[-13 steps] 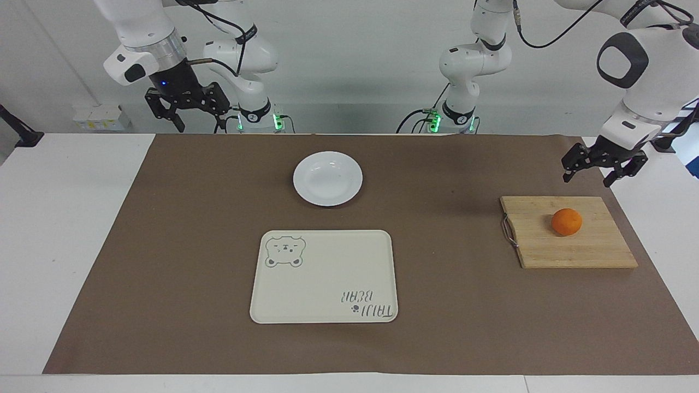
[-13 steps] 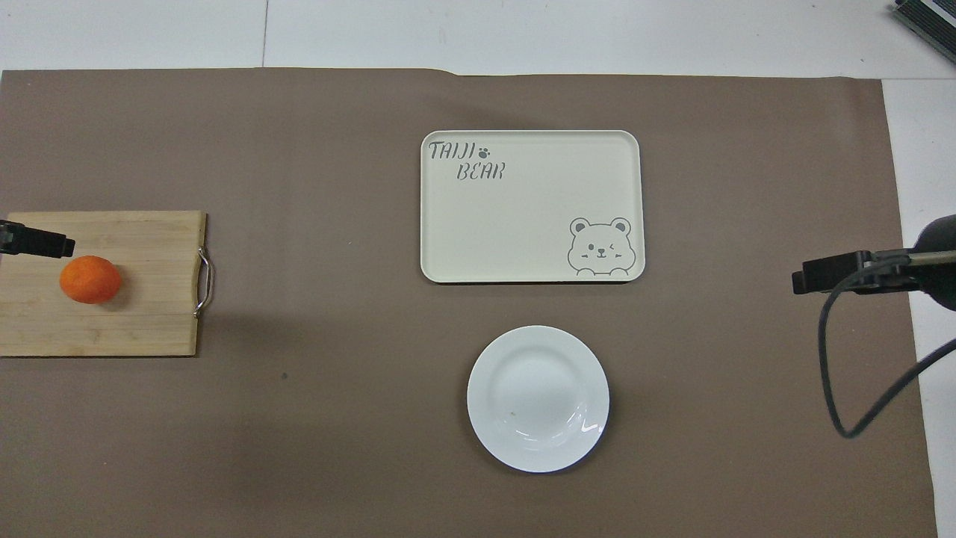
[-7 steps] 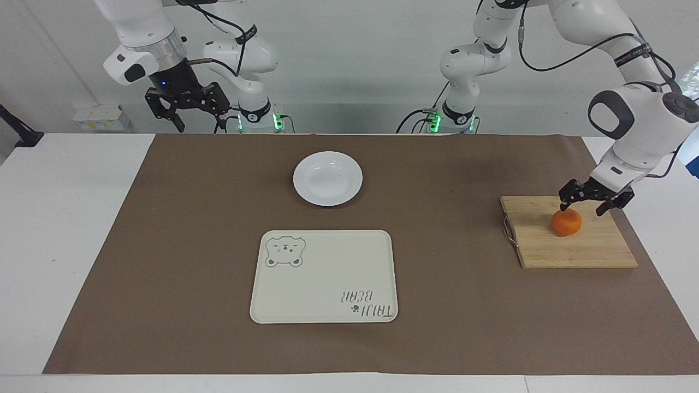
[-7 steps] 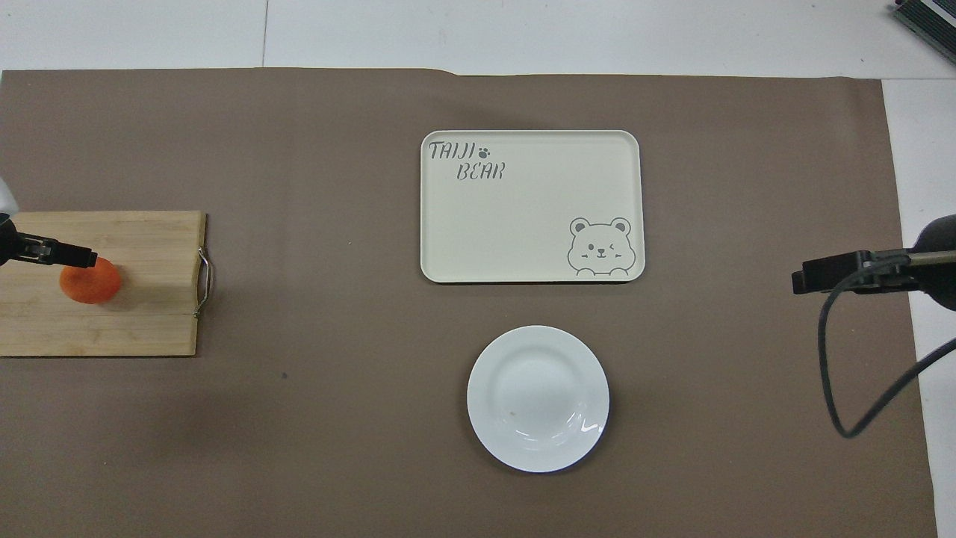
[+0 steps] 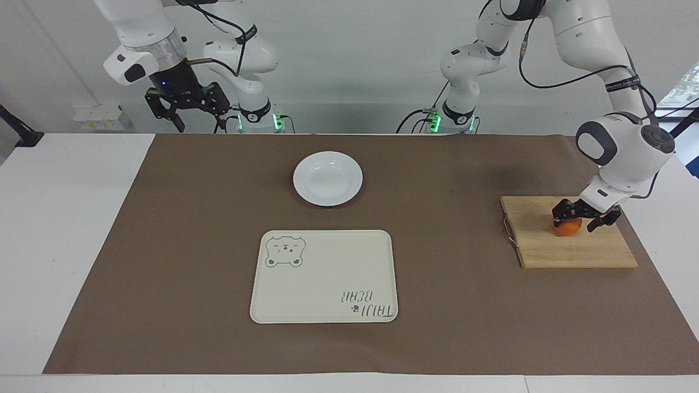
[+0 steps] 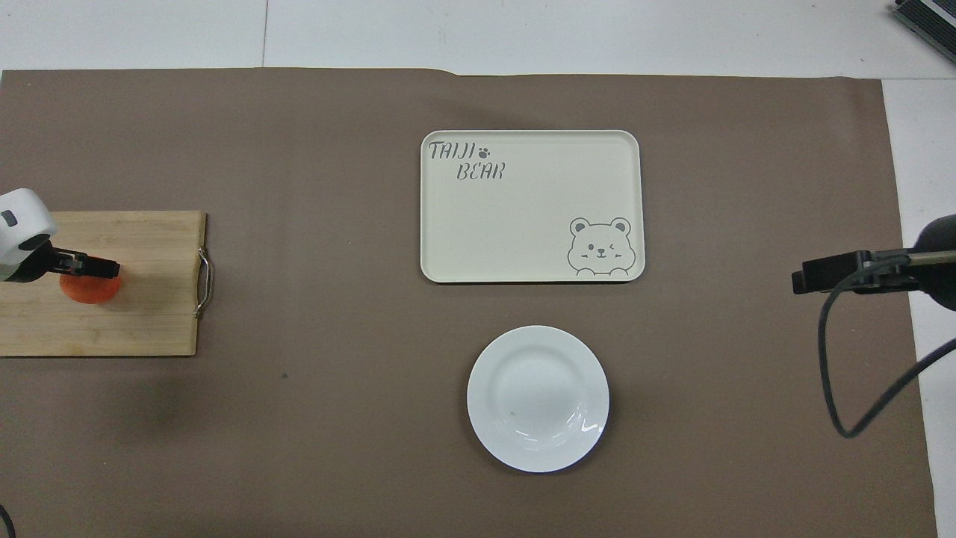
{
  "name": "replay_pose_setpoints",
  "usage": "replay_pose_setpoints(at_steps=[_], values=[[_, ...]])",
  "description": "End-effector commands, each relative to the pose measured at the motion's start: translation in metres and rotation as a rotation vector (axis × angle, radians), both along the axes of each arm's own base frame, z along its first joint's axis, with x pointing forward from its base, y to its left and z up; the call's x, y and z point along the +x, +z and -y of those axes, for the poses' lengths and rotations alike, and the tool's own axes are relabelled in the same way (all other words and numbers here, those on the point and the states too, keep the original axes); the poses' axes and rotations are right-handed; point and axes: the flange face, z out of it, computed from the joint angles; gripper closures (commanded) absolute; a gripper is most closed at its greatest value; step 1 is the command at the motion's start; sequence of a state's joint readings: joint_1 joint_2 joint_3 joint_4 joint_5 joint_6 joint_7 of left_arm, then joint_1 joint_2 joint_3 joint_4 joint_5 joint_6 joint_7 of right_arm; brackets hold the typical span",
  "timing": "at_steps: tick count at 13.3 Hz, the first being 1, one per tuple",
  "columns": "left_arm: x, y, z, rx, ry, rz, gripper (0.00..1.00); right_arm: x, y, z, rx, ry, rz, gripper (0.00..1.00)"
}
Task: Place orange and plate with both arms
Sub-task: 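Lower the left gripper onto the orange and close it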
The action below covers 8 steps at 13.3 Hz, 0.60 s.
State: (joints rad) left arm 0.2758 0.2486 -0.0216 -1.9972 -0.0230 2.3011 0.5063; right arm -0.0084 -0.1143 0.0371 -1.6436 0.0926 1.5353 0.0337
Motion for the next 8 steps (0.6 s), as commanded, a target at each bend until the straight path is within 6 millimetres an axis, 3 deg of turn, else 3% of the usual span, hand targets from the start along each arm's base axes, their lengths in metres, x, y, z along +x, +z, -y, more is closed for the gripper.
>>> replay_pose_setpoints(at_steps=[1, 2, 3, 4, 5, 6, 8], values=[[-0.012, 0.0, -0.002, -0.007, 0.001, 0.001, 0.0, -0.002, 0.005, 0.002, 0.019, -0.026, 0.005, 0.0], [-0.013, 0.0, -0.001, -0.009, 0.006, -0.004, 0.0, -0.002, 0.004, 0.002, 0.019, -0.026, 0.004, 0.0], [-0.013, -0.001, 0.001, -0.011, 0.009, -0.01, 0.23, -0.002, 0.005, 0.002, 0.02, -0.026, 0.005, 0.0], [-0.012, 0.0, 0.0, -0.009, -0.003, -0.007, 0.68, -0.002, 0.004, 0.002, 0.02, -0.026, 0.004, 0.0], [-0.012, 0.0, 0.002, -0.009, -0.011, -0.007, 0.89, -0.002, 0.004, 0.002, 0.02, -0.026, 0.004, 0.0], [-0.009, 0.003, 0.005, -0.006, -0.015, 0.0, 1.0, -0.002, 0.004, 0.002, 0.019, -0.026, 0.004, 0.0], [-0.006, 0.017, 0.006, 0.001, -0.014, 0.024, 1.0, -0.002, 0.004, 0.002, 0.02, -0.026, 0.004, 0.0]])
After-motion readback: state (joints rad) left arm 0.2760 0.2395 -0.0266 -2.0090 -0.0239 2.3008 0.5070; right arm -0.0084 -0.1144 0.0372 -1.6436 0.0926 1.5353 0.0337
